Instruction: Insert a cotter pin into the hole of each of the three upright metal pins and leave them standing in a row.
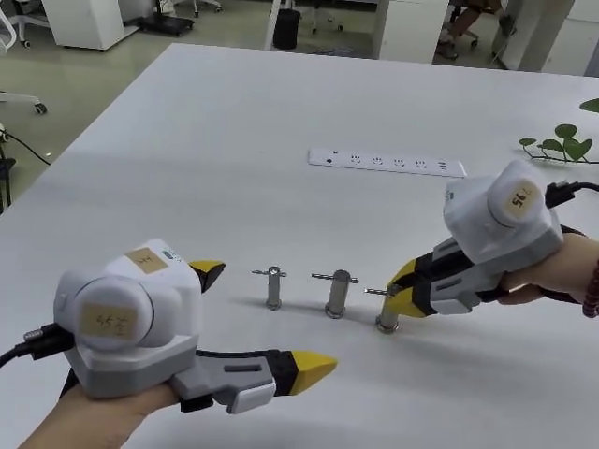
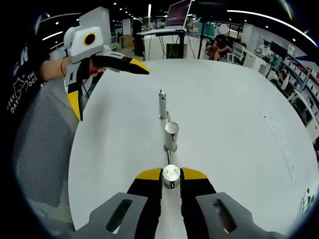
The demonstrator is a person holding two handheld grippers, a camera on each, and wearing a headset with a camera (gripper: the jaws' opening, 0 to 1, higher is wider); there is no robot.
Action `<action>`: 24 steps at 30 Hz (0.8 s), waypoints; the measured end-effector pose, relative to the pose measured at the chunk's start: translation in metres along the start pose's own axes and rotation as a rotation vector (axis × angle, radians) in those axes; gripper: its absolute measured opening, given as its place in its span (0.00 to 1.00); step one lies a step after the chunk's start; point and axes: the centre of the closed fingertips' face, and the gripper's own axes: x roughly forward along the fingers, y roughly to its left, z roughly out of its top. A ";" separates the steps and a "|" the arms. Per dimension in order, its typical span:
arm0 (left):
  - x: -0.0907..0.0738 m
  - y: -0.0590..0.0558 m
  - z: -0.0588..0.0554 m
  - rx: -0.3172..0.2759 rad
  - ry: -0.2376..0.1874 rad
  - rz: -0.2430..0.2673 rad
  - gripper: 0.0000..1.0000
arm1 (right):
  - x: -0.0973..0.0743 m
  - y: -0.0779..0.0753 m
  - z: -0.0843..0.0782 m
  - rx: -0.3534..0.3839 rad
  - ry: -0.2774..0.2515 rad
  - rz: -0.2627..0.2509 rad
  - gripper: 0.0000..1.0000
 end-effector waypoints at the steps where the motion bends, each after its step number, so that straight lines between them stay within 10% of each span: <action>1: 0.000 0.000 0.000 0.001 0.000 -0.001 0.97 | 0.000 0.000 0.000 -0.002 0.001 0.001 0.08; 24: 0.001 0.000 -0.003 0.012 0.004 -0.008 0.95 | -0.005 -0.011 -0.006 -0.029 -0.019 0.066 0.08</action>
